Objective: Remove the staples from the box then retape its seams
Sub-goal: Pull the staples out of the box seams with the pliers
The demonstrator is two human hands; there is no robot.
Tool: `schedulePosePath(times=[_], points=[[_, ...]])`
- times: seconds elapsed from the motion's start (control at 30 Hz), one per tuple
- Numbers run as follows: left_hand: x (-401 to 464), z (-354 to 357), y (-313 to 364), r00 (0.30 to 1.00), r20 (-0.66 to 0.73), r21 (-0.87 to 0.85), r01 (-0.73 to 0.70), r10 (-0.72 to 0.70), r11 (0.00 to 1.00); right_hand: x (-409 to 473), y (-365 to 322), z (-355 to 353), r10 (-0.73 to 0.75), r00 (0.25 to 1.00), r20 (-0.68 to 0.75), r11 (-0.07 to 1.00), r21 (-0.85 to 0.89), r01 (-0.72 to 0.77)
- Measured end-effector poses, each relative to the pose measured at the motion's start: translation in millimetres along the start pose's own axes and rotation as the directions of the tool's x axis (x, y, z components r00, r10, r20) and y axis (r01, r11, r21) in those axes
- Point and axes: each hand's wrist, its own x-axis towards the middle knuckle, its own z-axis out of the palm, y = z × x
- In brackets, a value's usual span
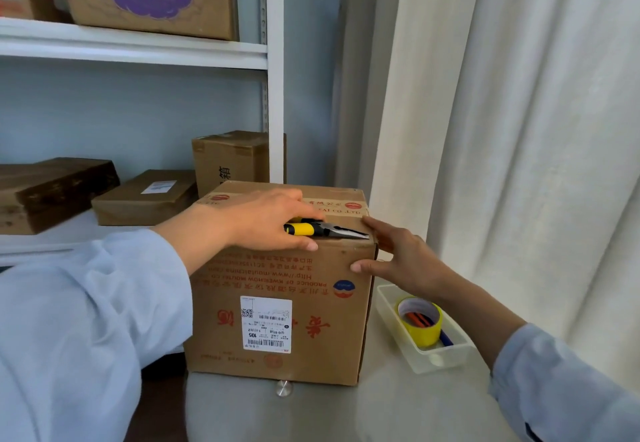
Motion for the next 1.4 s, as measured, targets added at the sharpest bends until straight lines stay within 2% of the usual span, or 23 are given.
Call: schedulePosePath(times=[0.27,0.47,0.57,0.67,0.83,1.1,1.27,1.4], points=[[-20,8,28,0.985,-0.090,0.014,0.148,-0.146,0.989,1,5,5,0.017,1.000,-0.019,0.999,0.041,-0.016],[-34,21,66,0.925,-0.260,0.031,0.296,-0.278,0.955,4,8,6,0.043,0.998,-0.034,0.998,0.054,-0.041],[-38,27,73,0.906,-0.277,0.009,0.334,-0.319,0.943,2,6,6,0.049,0.998,-0.031,0.997,0.057,-0.048],[-35,13,63,0.937,-0.177,-0.019,0.303,-0.302,0.953,3,5,8,0.048,0.999,-0.024,0.997,0.063,-0.046],[-23,-17,44,0.977,-0.084,0.170,0.210,-0.198,0.963,4,6,11,0.054,0.998,-0.018,0.996,0.067,-0.053],[-7,-13,13,0.999,0.039,0.097,0.034,-0.038,0.995,9,13,12,0.037,0.999,-0.024,0.996,0.082,-0.035],[-6,-7,9,0.999,0.042,0.028,0.020,-0.021,0.999,10,16,14,0.039,0.999,-0.023,0.995,0.089,-0.037],[-18,2,20,0.994,-0.027,0.006,0.106,-0.106,0.994,11,16,16,0.045,0.999,-0.028,0.995,0.091,-0.043]])
